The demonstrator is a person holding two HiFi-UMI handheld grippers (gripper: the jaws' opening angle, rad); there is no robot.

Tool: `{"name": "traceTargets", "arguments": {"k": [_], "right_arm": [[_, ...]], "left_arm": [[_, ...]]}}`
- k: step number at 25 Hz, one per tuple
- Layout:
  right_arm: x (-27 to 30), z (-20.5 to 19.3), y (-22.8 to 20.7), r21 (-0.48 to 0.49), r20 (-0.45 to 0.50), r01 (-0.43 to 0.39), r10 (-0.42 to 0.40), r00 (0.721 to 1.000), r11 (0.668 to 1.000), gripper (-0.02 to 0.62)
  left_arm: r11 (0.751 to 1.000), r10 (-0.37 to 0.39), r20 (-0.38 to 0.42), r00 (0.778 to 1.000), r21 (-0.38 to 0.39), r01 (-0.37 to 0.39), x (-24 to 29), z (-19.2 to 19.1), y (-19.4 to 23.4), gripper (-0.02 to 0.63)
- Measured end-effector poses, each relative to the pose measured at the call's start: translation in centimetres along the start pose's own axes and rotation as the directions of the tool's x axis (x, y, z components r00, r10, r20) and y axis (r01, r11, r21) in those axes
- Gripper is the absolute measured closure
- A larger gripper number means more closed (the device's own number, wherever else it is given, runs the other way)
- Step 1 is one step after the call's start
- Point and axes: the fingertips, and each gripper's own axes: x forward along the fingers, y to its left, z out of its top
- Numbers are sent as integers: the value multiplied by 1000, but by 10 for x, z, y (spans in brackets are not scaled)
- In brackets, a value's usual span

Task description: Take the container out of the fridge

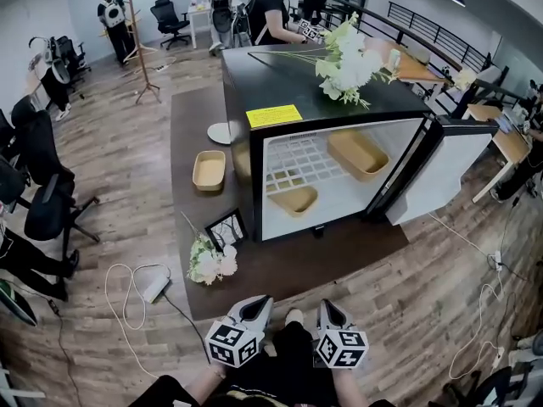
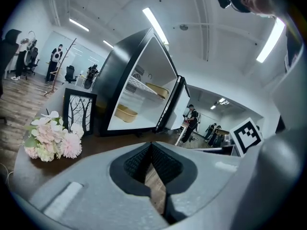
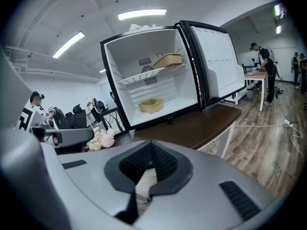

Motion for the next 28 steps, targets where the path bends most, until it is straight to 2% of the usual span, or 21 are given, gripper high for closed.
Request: {"name": "traceTargets", "arguments": {"k": [6, 18, 28], "right_arm": [[43, 29, -22, -17, -22, -35, 35, 999, 999, 588], [117, 88, -57, -71, -60, -126, 122, 991, 989, 571], [161, 124, -60, -38, -74, -156, 153, 985, 987, 537]], "left_arm": [[1000, 14, 3, 1000, 20, -14, 42, 19, 7, 598], [981, 190, 64, 980, -43, -188, 105, 55, 41, 598], [962, 273, 82, 959, -56, -269, 123, 61, 46, 598]]}}
